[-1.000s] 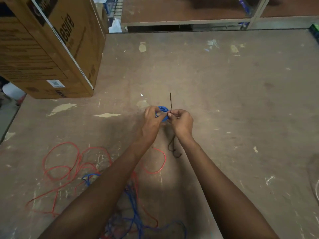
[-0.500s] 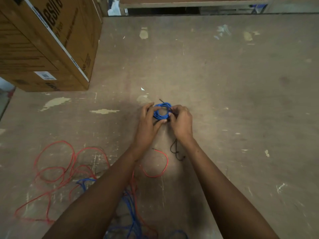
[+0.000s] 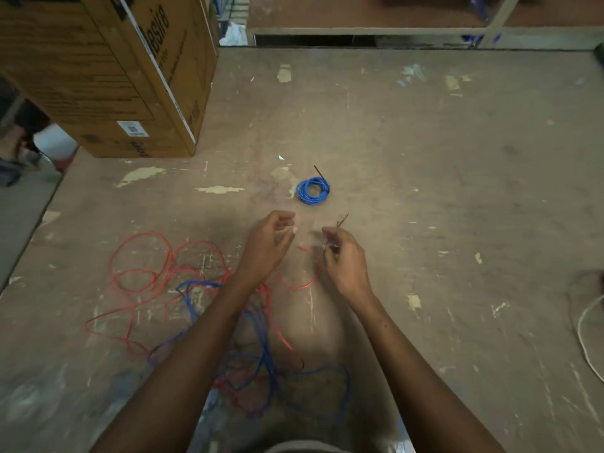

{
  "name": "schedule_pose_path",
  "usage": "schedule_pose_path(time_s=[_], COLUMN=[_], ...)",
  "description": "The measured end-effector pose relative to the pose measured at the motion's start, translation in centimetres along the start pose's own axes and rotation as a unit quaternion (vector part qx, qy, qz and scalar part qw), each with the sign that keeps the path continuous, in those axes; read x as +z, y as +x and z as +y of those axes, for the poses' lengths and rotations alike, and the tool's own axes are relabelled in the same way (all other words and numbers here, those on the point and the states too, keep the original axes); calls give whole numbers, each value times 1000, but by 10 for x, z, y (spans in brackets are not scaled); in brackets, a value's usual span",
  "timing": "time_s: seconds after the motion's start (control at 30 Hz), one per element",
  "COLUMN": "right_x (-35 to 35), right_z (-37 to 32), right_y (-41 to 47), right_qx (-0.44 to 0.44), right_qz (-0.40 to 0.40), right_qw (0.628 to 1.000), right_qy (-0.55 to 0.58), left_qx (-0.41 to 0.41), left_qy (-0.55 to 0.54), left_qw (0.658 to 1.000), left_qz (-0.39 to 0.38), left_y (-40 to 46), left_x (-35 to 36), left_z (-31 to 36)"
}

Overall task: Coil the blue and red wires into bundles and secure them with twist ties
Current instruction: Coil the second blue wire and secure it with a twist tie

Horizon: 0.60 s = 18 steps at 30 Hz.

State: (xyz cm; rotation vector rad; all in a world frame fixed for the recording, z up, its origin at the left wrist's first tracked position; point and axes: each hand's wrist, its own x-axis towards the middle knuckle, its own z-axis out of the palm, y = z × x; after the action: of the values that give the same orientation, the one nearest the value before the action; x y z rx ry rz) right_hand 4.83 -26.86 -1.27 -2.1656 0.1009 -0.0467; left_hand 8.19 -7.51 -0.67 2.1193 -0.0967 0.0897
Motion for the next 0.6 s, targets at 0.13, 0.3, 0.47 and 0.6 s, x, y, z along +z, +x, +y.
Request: schedule_pose_path(time_s=[0.13,0.3,0.47,0.6], right_x=[4,25,53,77], right_z=[-4,-21,-45,-52], right_y=[-56,-104,-138,-159], right_qx=[-1,-13,-68,-134], right_qz=[-52,-79,-64,-63], right_qw=[998,995,995,981], right_qy=[32,66,27,-125], left_qx=[-58,-62,-26,6], left_qy=[-58,-82,2,98], left_qw=[996,991,984,979], left_qz=[29,89,175,180], left_y=[-65,-134,-178,-198], left_x=[-25,-51,-75,-90], left_z=[1,-7,-15,-35])
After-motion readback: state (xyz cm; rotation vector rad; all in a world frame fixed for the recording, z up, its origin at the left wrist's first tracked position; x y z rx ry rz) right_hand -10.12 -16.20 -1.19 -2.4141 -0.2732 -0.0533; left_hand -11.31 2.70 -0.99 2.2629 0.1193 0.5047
